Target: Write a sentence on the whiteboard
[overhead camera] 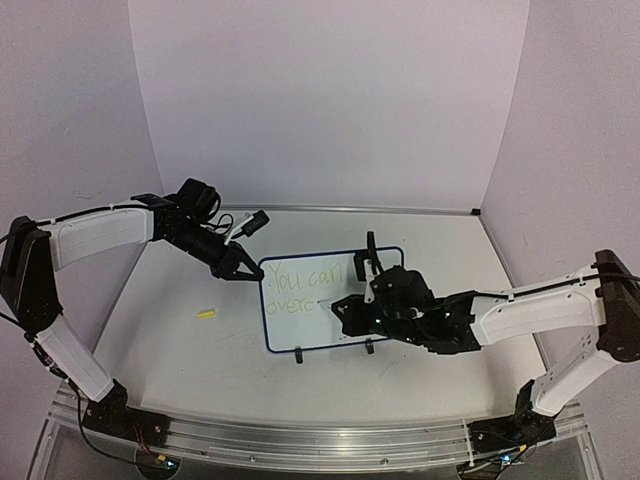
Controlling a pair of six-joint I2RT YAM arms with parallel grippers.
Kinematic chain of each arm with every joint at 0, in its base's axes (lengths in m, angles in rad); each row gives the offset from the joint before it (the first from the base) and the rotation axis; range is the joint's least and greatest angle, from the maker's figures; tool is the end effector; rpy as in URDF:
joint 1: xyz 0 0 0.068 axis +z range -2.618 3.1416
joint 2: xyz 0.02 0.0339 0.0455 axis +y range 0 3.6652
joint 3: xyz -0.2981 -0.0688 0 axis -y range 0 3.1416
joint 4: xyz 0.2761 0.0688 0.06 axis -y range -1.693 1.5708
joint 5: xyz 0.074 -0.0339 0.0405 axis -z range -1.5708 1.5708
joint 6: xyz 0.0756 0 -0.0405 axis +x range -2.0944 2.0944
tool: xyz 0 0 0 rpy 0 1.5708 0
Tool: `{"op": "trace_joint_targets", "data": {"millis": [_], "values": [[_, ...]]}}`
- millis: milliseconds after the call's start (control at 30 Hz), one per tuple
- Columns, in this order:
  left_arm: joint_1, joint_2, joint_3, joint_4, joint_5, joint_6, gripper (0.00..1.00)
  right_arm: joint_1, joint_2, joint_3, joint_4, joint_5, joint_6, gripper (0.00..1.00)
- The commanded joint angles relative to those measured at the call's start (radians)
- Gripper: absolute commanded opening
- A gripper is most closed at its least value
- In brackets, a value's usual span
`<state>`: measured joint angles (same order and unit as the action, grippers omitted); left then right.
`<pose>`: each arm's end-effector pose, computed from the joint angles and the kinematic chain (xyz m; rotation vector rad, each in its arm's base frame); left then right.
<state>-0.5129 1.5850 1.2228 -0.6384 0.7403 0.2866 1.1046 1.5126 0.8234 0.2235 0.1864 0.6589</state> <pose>0.3006 -0.2278 0.2606 1.2213 2.1682 -1.0351 0.1862 0.3389 0.2152 -0.3544 2.1248 0.8957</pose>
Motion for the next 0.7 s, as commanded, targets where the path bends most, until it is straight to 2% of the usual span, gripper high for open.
{"op": "trace_joint_targets", "data": {"millis": [0,267,667], "values": [[-0.003,0.023,0.012,-0.035,-0.096,0.025,0.00,-0.011,0.024,0.034,0.011,0.003,-0.003,0.00],[-0.003,0.023,0.012,-0.035,-0.096,0.026,0.00,-0.011,0.020,0.003,-0.026,-0.020,0.016,0.00],[-0.003,0.025,0.012,-0.035,-0.096,0.025,0.00,-0.011,-0.045,-0.006,-0.069,0.066,0.024,0.00]]}}
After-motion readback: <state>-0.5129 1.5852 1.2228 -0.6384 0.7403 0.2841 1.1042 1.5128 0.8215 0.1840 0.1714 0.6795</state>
